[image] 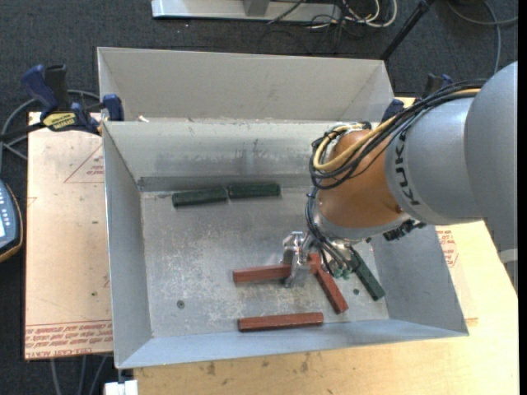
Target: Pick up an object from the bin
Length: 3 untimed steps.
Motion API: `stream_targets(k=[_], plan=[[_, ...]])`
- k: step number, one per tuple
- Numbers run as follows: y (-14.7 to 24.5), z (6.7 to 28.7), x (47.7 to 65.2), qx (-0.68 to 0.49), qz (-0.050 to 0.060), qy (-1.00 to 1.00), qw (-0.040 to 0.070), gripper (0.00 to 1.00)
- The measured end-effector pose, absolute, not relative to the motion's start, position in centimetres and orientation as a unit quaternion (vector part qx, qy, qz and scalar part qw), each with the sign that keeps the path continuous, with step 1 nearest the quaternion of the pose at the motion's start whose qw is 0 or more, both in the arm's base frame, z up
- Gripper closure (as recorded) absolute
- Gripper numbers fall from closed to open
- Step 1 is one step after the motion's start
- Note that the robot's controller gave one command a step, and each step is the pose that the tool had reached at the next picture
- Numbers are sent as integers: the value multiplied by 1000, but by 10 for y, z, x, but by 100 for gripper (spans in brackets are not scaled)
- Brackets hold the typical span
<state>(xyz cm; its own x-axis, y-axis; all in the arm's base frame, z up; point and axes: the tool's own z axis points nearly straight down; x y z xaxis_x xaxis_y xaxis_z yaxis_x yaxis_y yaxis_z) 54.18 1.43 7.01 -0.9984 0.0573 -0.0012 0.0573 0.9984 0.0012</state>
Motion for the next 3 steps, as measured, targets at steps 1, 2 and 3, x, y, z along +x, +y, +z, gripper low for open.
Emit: stream_targets(k=[1,2,3], plan=[[106,70,535,-189,2,982,2,100],[141,71,571,-188,2,982,3,100],[138,70,570,-186,1,983,2,0]])
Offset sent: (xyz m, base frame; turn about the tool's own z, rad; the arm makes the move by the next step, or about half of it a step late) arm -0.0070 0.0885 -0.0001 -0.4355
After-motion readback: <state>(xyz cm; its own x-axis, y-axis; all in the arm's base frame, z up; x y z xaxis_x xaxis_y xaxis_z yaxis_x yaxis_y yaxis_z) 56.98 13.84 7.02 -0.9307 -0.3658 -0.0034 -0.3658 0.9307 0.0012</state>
